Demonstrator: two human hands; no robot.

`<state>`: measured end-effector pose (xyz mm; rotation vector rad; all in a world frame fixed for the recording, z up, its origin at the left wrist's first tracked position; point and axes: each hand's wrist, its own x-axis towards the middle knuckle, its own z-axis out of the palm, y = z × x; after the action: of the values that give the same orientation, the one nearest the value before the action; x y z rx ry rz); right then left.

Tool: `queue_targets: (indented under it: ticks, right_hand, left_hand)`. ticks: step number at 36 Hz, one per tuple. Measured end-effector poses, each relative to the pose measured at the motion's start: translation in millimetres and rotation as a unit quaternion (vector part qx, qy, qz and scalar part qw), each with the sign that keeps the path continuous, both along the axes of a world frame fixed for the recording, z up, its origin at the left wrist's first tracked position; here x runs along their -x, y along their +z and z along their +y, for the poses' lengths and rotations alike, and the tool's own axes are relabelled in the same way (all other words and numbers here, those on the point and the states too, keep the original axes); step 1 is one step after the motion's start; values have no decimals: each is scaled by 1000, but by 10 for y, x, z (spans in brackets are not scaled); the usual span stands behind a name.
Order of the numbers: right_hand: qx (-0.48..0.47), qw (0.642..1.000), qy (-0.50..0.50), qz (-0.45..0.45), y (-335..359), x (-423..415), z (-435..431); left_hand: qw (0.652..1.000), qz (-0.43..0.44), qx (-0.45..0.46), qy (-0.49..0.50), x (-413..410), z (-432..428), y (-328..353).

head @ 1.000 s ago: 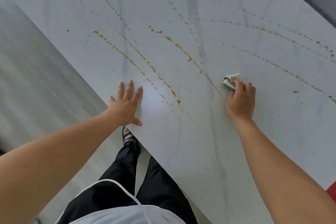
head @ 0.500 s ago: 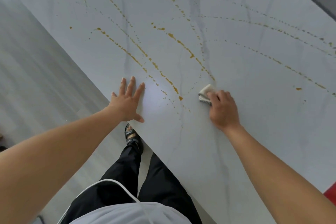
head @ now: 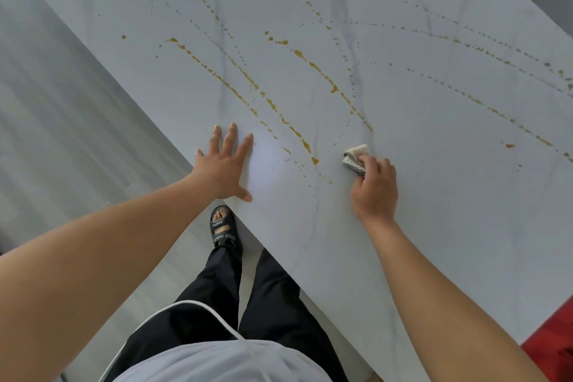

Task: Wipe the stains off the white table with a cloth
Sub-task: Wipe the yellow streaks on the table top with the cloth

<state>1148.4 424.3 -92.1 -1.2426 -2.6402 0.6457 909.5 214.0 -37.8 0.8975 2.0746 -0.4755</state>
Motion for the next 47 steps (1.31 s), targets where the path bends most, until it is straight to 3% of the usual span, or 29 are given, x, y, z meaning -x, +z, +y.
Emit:
queue_targets:
  ticks: [2,8,15,19,21,25,27,31,33,38,40,44,47]
  right_hand:
    - [-14,1000,9,-12,11,15,-92]
    - [-11,985,174,-2,-3,-38,-361]
    - [24,1000,5,-13,34,55,-410]
    - [-3,981,190,-26,21,8,-636]
    - [2,971,236,-22,26,-27,-640]
    - [29,996,88,-2,55,-18,-668]
    - [18,998,60,-6,64,2,-774]
    - [8,974,224,-17,58,-62,-999]
    - [14,967,254,-15,64,-91,-996]
    - [41,998,40,-19,86,-38,-1098]
    - [37,995,86,-29,88,-32,-1230]
    - [51,961,270,-30,116,-83,-1316]
    - [59,980,191,-16,93,-65,-1213]
  left_hand:
    - [1000,-2,-2,1,-3,-2,-5]
    - [1000,-3,-7,2,8,-9,-1]
    - [1000,1,-9,-6,14,-15,5]
    - [1000,-1,-9,-5,16,-12,4]
    - [1000,-1,-10,-4,17,-17,7]
    - [1000,-3,-10,-4,15,-21,21]
    - [1000,0,-11,-6,14,-17,22]
    - [1000,3,-15,-8,12,-22,23]
    - [1000,4,-18,-9,15,-25,22]
    - [1000,5,-22,-8,10,-34,19]
    - [1000,5,-24,-7,13,-33,20]
    - [1000,5,-24,-8,11,-37,20]
    - [1000,4,-28,-9,11,-43,19]
